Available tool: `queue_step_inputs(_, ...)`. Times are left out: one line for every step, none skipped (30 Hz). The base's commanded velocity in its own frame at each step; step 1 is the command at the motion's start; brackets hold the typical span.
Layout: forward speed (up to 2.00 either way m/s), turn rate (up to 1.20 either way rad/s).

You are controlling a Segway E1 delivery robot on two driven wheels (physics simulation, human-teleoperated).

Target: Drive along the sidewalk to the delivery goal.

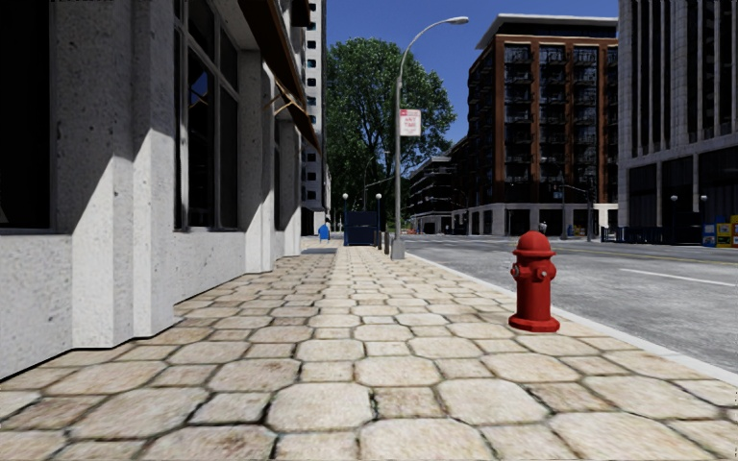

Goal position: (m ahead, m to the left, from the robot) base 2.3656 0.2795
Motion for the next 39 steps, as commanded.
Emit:
queue_step_inputs(2.00, 0.00)
queue_step_inputs(2.00, 0.00)
queue_step_inputs(2.00, 0.00)
queue_step_inputs(2.00, 0.00)
queue_step_inputs(2.00, 0.00)
queue_step_inputs(2.00, 0.00)
queue_step_inputs(2.00, 0.00)
queue_step_inputs(2.00, 0.00)
queue_step_inputs(2.00, 0.00)
queue_step_inputs(2.00, 0.00)
queue_step_inputs(2.00, 0.00)
queue_step_inputs(2.00, 0.00)
queue_step_inputs(2.00, 0.00)
queue_step_inputs(2.00, 0.00)
queue_step_inputs(2.00, 0.00)
queue_step_inputs(2.00, 0.00)
queue_step_inputs(1.98, 0.00)
queue_step_inputs(1.80, 0.00)
queue_step_inputs(1.65, 0.00)
queue_step_inputs(1.60, 0.00)
queue_step_inputs(1.60, 0.00)
queue_step_inputs(1.57, 0.00)
queue_step_inputs(1.55, 0.00)
queue_step_inputs(1.51, 0.00)
queue_step_inputs(1.39, 0.00)
queue_step_inputs(1.39, 0.00)
queue_step_inputs(1.24, 0.00)
queue_step_inputs(1.13, 0.00)
queue_step_inputs(1.10, 0.00)
queue_step_inputs(1.08, 0.00)
queue_step_inputs(1.08, 0.00)
queue_step_inputs(1.07, 0.00)
queue_step_inputs(1.02, 0.00)
queue_step_inputs(0.99, 0.00)
queue_step_inputs(0.99, 0.00)
queue_step_inputs(0.95, 0.00)
queue_step_inputs(0.87, 0.00)
queue_step_inputs(0.80, 0.00)
queue_step_inputs(0.69, 0.00)
